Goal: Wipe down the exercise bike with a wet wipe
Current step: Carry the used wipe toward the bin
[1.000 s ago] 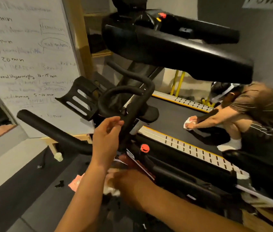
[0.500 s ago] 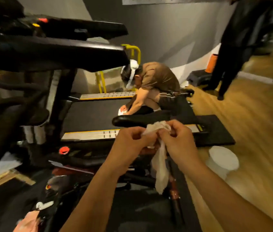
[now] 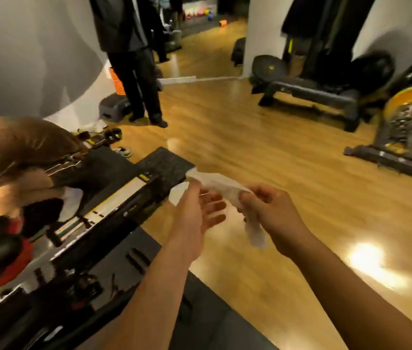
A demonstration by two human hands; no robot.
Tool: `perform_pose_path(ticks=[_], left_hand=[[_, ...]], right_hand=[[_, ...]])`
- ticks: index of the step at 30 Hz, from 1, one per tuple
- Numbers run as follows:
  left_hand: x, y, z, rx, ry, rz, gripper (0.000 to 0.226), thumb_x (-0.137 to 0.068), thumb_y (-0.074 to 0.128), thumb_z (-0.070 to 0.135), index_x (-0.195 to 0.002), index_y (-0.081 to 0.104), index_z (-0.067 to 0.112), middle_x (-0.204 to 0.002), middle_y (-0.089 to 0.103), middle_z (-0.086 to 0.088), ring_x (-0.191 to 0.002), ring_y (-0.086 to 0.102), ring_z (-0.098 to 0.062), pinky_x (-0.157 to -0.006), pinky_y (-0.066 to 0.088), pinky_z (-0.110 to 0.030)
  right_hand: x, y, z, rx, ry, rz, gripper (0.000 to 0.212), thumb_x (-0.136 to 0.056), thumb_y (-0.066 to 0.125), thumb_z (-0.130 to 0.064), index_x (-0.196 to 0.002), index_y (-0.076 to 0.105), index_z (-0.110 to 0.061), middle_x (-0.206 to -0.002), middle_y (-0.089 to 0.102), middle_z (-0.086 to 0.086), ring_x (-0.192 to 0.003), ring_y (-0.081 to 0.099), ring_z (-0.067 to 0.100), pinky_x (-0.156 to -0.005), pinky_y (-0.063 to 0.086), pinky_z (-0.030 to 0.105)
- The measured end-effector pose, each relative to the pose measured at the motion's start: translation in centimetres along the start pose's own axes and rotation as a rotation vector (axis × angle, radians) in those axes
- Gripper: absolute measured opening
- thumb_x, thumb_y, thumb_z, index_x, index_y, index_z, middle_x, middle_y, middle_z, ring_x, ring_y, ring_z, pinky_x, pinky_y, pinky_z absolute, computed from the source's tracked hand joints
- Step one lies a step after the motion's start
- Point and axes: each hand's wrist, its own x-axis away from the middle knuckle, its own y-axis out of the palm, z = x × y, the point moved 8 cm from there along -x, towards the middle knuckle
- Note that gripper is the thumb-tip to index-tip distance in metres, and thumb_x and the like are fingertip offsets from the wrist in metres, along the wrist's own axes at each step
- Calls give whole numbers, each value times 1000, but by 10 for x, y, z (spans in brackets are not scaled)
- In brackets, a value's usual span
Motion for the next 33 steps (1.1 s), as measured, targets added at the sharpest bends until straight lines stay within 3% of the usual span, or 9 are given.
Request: perform_pose_path(ticks=[2,5,8,13,15,19,26,30,33], left_hand=[[-13,51,-20,-187,-87,-213,54,-94,43,63,-116,69,21,-106,74,-5,-101,70,-23,-89,54,-42],[-31,113,-38,-255,-103,-383,31,-97,58,39,-111,71,15,-99,76,-5,-92,72,-21,-82,57,-36],[-71,135,-40,-115,-72,-243,13,-97,60,15,-104,66,6,-92,74,-12,-85,72,-27,-74,58,-37],[-144,159,-19,6,-43,-148,12,-100,56,21,-98,57,9,-85,70,-11,-73,68,-22,-64,56,-36],[-169,170,-1,-77,29,-198,17,-97,62,26,-104,54,13,-90,70,-9,-71,67,-16,-56,53,-28],[-213,209,25,-155,49,-475,57,-80,77,29,-124,41,27,-103,75,-7,-91,71,-21,-74,56,-35],[-276,271,30,-189,69,-472,17,-92,66,8,-100,53,14,-86,71,-13,-76,65,-27,-67,53,-42],[-332,291,36,-194,125,-435,22,-95,54,-5,-91,51,16,-90,63,-11,-80,57,-24,-63,47,-38],[-363,299,47,-210,148,-419,31,-94,51,-9,-109,57,17,-91,66,-7,-79,64,-21,-57,54,-31]], right_hand=[[-8,-35,13,-35,39,76,17,-97,57,-25,-88,72,-23,-83,73,3,-78,69,23,-75,56,50],[-25,-75,32,-22,99,157,24,-99,50,-32,-91,67,-18,-88,72,7,-85,68,29,-81,54,54],[-50,-112,47,-87,167,269,25,-101,47,-30,-91,62,-13,-89,70,11,-89,68,32,-78,56,49],[-112,-144,51,-274,206,397,15,-100,46,-9,-94,60,-9,-94,65,16,-86,64,29,-77,58,42],[-141,-147,45,-338,226,431,18,-97,46,-1,-107,53,-14,-90,65,15,-80,64,27,-73,59,42],[-194,-158,29,-320,231,426,35,-92,49,1,-114,39,-24,-78,70,10,-70,66,25,-61,55,38],[-247,-218,44,-357,377,565,21,-94,41,0,-105,43,-18,-93,60,14,-67,61,24,-50,50,33],[-305,-239,49,-323,350,485,23,-93,39,4,-85,47,-16,-85,56,14,-67,57,26,-52,49,33],[-354,-247,35,-192,212,398,36,-88,34,11,-74,56,-14,-76,56,10,-75,54,27,-62,46,36]])
